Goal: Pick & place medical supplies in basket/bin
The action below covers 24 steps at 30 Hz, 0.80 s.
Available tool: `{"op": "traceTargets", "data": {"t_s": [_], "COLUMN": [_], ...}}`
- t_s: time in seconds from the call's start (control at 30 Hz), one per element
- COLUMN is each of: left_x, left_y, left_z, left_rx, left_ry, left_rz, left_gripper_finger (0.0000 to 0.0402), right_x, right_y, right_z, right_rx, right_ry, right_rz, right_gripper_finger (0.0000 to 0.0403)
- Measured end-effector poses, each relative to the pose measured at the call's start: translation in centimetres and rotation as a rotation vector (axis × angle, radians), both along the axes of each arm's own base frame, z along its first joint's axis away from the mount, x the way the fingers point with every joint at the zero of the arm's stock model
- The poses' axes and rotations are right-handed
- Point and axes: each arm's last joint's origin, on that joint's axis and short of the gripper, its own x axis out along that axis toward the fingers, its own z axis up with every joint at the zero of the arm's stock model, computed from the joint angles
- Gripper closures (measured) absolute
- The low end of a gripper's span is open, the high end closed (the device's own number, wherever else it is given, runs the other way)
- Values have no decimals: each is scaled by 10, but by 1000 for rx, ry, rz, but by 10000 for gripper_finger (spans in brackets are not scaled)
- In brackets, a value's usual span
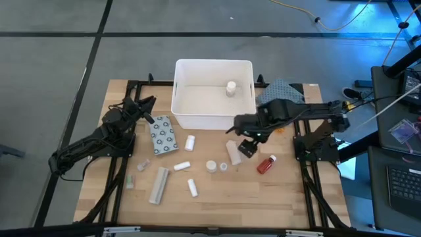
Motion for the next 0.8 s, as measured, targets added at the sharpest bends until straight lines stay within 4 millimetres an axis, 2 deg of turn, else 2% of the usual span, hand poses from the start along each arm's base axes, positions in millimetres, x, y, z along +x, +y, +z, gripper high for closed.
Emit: {"op": "traceTargets", "data": {"t_s": [0.1,0.27,0.37,0.5,0.8], "left_x": [0,0,0,0,1], "left_y": [0,0,0,0,0], "left_z": [0,0,0,-1,-1], "left_rx": [-15,-22,-44,-66,-69], "left_ry": [-14,-21,-45,-62,-65], "left_rz": [-2,-3,-10,-26,-35], "left_gripper_finger": [318,315,315,315,315], "right_x": [-32,-84,-103,-108,-100], "right_y": [-4,-12,-15,-15,-13], "right_z": [-13,-40,-58,-82,-131], "right_rx": [10,-3,-1,56,97], "right_ry": [69,158,198,198,171], "right_rz": [-164,-518,-679,-793,-733], "right_gripper_finger": [85,77,76,76,76]}}
